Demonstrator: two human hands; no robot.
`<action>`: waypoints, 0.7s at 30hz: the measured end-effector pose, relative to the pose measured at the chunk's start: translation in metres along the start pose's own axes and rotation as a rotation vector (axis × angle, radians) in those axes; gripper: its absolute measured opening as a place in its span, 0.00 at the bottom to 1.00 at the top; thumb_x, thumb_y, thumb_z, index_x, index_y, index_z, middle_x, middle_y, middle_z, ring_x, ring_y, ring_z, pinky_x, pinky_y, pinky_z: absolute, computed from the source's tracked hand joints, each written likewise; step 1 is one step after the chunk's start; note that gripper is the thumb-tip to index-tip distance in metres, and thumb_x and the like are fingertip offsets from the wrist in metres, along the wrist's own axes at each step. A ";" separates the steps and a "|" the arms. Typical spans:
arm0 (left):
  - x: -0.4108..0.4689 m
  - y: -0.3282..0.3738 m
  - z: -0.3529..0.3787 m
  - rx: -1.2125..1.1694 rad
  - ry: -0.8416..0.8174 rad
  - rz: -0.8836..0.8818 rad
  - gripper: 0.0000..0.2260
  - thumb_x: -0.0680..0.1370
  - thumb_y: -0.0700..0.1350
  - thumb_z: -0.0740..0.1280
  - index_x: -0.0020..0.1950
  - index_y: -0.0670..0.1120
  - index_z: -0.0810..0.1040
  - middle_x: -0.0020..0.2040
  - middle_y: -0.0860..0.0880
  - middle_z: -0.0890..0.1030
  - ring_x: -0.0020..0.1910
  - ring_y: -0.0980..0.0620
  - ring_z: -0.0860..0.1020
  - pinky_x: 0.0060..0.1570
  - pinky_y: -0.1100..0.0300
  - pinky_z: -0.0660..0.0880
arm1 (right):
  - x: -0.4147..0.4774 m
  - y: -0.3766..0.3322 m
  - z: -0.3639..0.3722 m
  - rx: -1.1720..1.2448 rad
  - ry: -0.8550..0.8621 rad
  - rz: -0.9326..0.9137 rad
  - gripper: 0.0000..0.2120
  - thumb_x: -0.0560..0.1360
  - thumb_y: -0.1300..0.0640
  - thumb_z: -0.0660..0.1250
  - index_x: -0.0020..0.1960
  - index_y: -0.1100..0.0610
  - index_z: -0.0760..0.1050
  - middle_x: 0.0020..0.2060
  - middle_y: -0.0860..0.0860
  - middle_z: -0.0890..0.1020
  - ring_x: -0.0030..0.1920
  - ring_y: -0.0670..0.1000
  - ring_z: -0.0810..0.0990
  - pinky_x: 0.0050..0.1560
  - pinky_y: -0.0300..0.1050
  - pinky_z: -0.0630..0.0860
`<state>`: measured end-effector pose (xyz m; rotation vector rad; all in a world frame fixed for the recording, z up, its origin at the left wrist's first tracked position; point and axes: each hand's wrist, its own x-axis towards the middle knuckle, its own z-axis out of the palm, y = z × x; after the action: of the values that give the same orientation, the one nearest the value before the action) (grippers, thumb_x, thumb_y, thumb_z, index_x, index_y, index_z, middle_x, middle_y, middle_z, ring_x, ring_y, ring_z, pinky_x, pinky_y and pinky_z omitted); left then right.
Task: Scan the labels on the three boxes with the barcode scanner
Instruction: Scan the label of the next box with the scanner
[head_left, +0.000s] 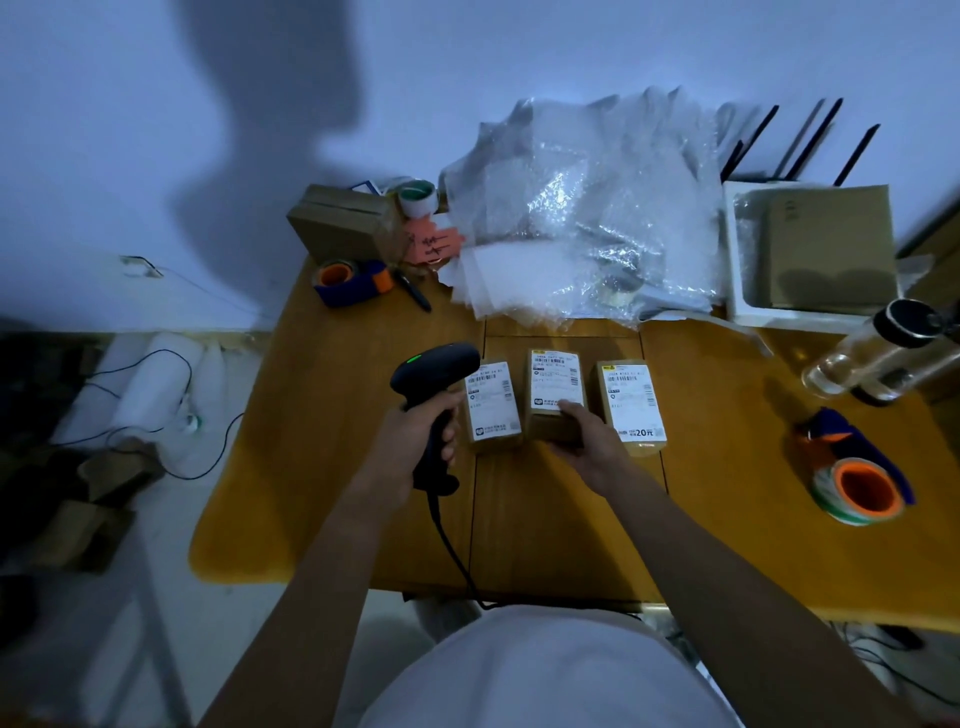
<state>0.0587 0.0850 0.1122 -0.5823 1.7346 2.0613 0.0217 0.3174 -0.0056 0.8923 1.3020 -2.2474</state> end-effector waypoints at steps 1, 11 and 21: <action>-0.001 0.000 -0.001 0.002 -0.001 0.002 0.12 0.77 0.49 0.73 0.37 0.46 0.77 0.28 0.48 0.72 0.25 0.51 0.70 0.30 0.57 0.72 | 0.004 0.001 0.000 0.010 0.013 0.003 0.05 0.80 0.57 0.71 0.54 0.54 0.76 0.57 0.57 0.81 0.55 0.56 0.81 0.63 0.57 0.80; -0.003 -0.004 -0.004 0.015 0.012 -0.006 0.12 0.77 0.48 0.73 0.37 0.45 0.78 0.29 0.48 0.72 0.26 0.51 0.70 0.31 0.57 0.72 | 0.039 0.014 -0.008 -0.261 0.127 -0.017 0.28 0.79 0.52 0.71 0.75 0.60 0.69 0.62 0.57 0.82 0.58 0.57 0.82 0.41 0.45 0.80; 0.001 -0.007 -0.006 0.014 0.025 -0.019 0.12 0.76 0.49 0.74 0.36 0.45 0.78 0.29 0.47 0.73 0.25 0.50 0.71 0.31 0.57 0.72 | 0.039 0.021 -0.008 -0.470 0.166 -0.062 0.28 0.82 0.54 0.68 0.78 0.60 0.65 0.55 0.54 0.80 0.48 0.52 0.82 0.44 0.46 0.82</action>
<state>0.0616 0.0806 0.1046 -0.6212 1.7494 2.0354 0.0092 0.3134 -0.0485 0.8785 1.8509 -1.8130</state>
